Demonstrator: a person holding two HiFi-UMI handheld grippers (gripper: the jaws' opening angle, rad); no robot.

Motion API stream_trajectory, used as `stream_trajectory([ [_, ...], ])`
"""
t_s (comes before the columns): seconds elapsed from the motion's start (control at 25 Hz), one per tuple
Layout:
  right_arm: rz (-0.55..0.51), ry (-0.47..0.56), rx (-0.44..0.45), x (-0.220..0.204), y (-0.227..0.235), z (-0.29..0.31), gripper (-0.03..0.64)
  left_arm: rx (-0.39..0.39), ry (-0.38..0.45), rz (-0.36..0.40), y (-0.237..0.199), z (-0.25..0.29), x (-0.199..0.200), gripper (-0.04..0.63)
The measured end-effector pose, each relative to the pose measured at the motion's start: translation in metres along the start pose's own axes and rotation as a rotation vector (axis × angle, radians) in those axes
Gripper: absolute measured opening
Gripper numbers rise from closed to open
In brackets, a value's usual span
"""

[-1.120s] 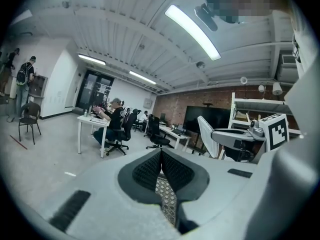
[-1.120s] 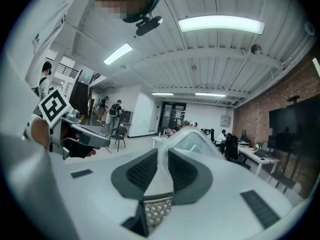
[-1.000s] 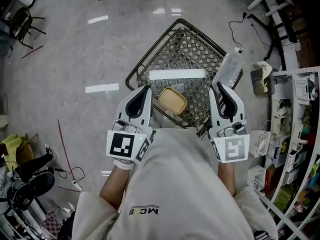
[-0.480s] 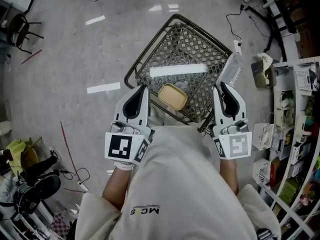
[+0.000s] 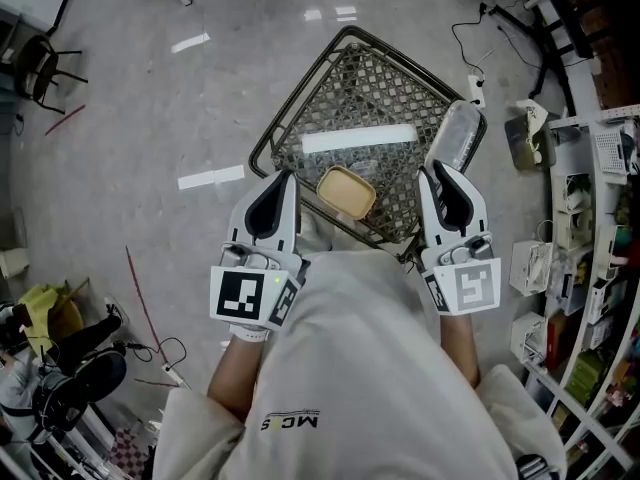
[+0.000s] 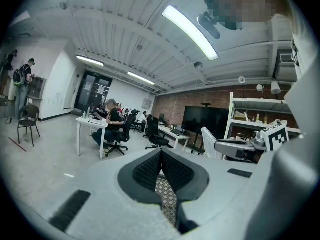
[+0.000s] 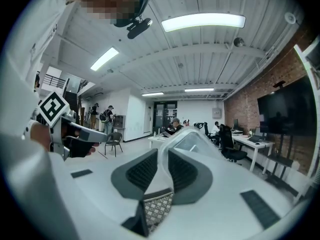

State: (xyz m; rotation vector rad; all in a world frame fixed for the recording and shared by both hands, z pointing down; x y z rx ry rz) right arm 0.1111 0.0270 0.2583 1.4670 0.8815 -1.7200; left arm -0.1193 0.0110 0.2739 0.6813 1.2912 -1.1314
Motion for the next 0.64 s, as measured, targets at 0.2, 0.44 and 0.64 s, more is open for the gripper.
stream_trajectory([
  [0.2,-0.001,-0.003,0.004,0.000,0.000,0.003,0.080,-0.002,0.002,0.000,-0.002,0.002,0.002,0.025],
  [0.44,0.021,-0.023,0.009,-0.002,0.000,0.012,0.080,-0.007,-0.006,-0.002,-0.006,0.007,0.001,0.025],
  [0.64,0.022,-0.033,0.008,-0.009,-0.002,0.016,0.080,-0.002,-0.005,-0.004,-0.011,0.008,-0.002,0.025],
])
Point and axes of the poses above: the fingertips, and each gripper's own axes: z forward along the fingers, y to its right, x out of its top, the point moved 5 cm from there along -z, backward along the fingers, and after that the axes turned 8 degrees about x, right-handed, at the moved point
